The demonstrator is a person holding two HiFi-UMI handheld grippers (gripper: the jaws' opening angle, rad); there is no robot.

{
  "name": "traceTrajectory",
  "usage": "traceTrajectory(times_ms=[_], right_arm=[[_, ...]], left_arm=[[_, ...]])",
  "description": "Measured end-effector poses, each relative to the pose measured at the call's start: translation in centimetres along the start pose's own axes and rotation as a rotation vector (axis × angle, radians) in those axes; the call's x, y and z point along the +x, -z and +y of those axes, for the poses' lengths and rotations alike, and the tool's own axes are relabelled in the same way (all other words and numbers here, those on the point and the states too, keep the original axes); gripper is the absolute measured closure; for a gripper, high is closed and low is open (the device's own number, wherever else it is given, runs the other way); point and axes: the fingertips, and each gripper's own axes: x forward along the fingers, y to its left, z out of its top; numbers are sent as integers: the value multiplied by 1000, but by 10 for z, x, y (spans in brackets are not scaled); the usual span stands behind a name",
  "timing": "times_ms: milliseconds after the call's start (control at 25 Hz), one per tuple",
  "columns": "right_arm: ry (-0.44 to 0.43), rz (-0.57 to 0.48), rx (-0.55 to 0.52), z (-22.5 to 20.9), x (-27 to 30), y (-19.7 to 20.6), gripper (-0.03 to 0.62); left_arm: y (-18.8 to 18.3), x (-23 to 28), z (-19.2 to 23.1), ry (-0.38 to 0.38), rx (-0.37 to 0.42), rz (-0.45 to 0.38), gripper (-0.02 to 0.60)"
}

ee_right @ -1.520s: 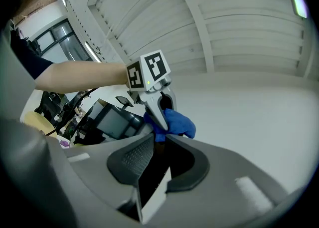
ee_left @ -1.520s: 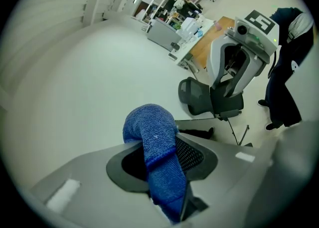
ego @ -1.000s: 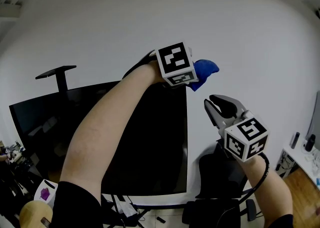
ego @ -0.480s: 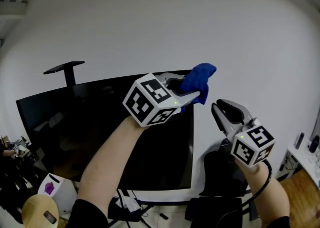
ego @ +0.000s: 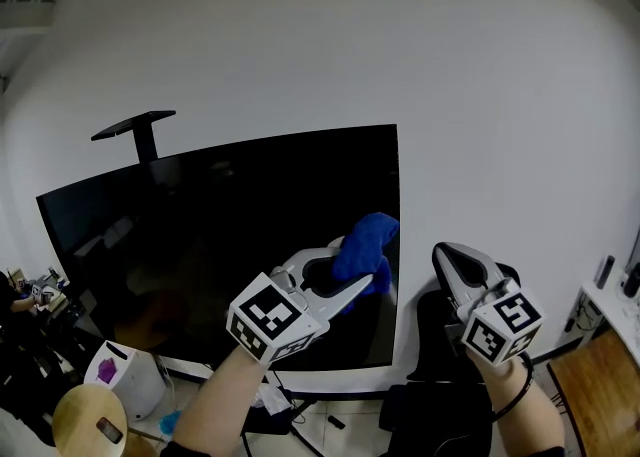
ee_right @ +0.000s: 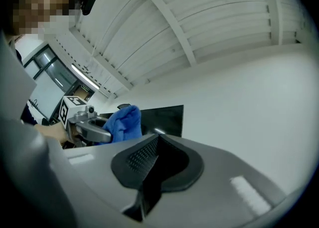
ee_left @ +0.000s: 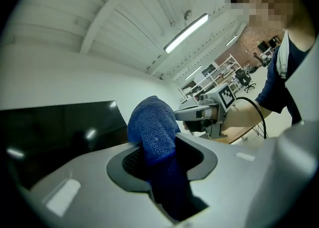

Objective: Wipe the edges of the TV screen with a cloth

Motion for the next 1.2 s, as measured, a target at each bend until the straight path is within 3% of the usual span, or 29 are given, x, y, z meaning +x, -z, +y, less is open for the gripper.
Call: traceTrajectory(times_ms=[320, 640, 1200], right_arm=[[29, 43, 128, 44, -34, 51, 589], [86, 103, 203, 87, -68, 97, 589], [159, 154, 303, 136, -99, 141, 589]], left_arm=[[90, -49, -50, 40, -252, -3, 454], [141, -86, -93, 80, -401, 3, 454], [170, -125, -144, 156, -468, 31, 454]])
